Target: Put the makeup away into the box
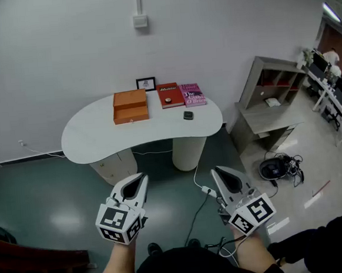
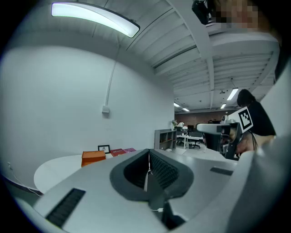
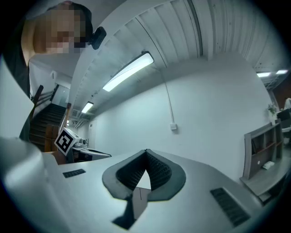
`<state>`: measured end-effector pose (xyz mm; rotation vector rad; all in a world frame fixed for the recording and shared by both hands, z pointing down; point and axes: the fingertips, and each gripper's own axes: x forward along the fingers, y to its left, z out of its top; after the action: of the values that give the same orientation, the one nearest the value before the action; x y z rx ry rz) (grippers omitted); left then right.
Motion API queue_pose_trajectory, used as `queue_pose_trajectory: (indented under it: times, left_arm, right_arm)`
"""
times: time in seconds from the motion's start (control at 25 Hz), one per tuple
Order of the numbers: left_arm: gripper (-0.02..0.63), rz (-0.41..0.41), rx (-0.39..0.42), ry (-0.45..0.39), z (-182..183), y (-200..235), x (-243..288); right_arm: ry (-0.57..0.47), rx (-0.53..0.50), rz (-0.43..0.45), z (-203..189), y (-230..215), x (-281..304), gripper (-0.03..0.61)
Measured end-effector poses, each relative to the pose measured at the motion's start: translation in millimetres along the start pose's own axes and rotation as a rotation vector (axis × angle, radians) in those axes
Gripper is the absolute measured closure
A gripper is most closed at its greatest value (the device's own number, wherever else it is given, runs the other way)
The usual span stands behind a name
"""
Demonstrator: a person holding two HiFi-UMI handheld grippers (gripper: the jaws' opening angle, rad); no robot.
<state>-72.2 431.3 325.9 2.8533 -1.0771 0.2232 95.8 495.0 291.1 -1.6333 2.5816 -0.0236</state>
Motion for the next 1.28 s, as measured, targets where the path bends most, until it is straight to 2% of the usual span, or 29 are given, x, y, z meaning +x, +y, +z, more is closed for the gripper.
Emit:
queue_pose_trajectory:
  times: [0.6, 0.76, 1.08, 1.28]
  left_arm:
    - [0.6, -0.004, -0.01, 0.012, -4.1, -16.0, 9.5]
    - [0.6, -0.023, -0.008, 0.007, -3.2, -40.2, 25.3]
    - [0.6, -0.08, 0.003, -0.001, -0.8, -116.9, 51.8]
    - [0.6, -0.088, -0.002, 0.025, -5.6, -127.5, 61.5]
  right_arm:
    - [0.006, 0.051, -0.003, -8.9, -17.6, -21.8, 0.543]
    - [-0.003, 0.074, -0.018, -6.6, -36.4, -42.2, 0.541]
    - [-0.004, 0.091, -0.006, -10.3, -76.4, -92.7, 0.54]
    - [0.005, 0.128, 0.014, -18.8, -88.7, -97.2, 0.54]
